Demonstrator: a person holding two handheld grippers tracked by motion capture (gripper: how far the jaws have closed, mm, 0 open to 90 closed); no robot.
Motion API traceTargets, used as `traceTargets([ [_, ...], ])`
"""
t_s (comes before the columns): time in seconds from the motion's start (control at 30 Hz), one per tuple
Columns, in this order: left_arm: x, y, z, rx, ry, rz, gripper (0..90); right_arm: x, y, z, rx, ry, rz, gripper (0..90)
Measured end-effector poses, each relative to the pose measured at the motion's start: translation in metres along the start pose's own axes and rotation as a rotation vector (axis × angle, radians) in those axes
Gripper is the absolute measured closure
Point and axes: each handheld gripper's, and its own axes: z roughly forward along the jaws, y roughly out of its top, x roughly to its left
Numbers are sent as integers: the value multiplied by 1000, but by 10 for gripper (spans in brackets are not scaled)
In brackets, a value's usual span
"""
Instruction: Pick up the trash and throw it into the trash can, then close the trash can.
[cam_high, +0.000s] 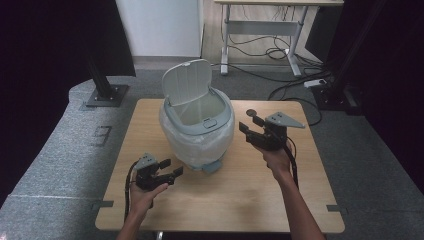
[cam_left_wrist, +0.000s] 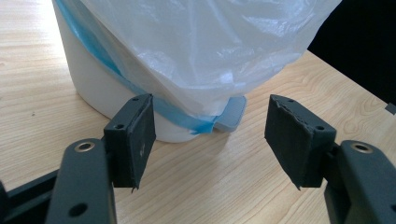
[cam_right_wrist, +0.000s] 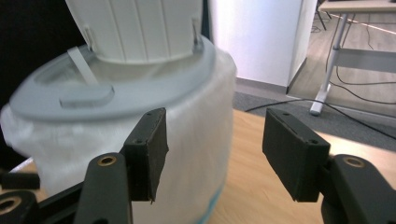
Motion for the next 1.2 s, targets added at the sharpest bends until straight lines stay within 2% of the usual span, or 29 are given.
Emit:
traceTargets([
  [0.27,-1,-1,2,5,1,-2,334,-13,-43,-27,30,-45,-4,401],
  [0.57,-6,-3,7,11,-1,6,333,-22,-86,-50,70,-66,10,408],
  [0.9,-16,7,2,-18,-16,40,327,-26,-94,-61,67,-72,5,408],
  [1.2,-17,36,-16,-54,-48,46,306,-28,-104,-63,101,-82,5,407],
])
